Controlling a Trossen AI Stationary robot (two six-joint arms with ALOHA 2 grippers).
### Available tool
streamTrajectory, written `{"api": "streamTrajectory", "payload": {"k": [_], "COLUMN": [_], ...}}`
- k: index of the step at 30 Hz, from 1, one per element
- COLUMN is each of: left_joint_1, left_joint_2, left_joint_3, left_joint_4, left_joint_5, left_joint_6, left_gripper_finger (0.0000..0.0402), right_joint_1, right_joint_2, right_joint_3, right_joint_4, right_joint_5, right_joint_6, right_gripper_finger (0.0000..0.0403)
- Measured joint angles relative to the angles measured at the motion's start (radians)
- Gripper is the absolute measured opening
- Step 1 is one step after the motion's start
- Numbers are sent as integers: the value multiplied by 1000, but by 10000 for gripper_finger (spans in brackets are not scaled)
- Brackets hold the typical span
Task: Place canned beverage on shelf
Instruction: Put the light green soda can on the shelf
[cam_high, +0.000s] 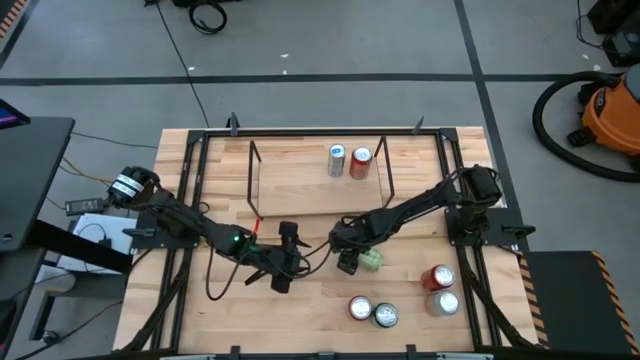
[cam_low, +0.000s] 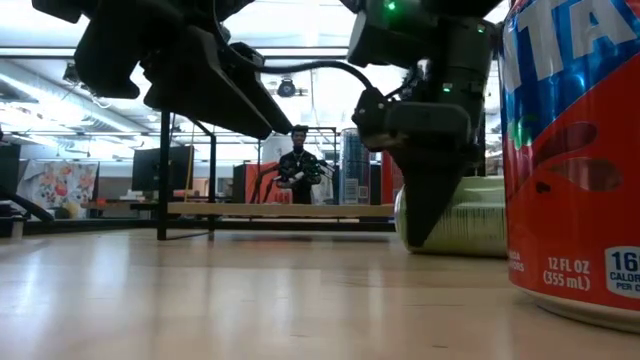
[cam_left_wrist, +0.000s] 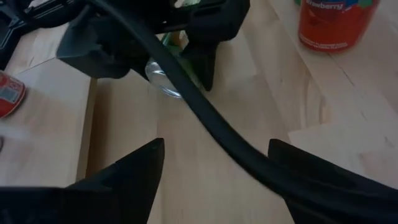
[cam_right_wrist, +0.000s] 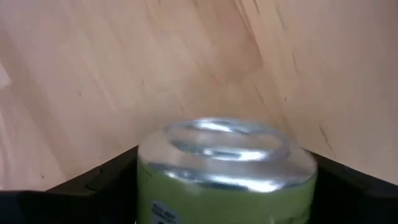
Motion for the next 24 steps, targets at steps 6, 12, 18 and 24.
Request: {"api": "streamTrajectory", "payload": {"k": [6,12,18,24], "left_joint_1": [0,0,0,0], "left_joint_2": [0,0,0,0], "left_joint_3": [0,0,0,0], "left_joint_4": [13,32,37,35], "left_joint_5": [0,0,0,0], "left_joint_6": [-1,-2,-2,8], "left_gripper_finger": [299,300,300,300], "right_joint_1": [-15,-24,6,107], "right_joint_2": [-22,-47,-82,-169], "right_joint_3": [1,19,98,76], "right_joint_4": [14,31,-52,-137], "right_joint_5": [12,21,126,277], "right_joint_6": [-24,-54,-101,-33], "right_gripper_finger": [350,351,351,351]}}
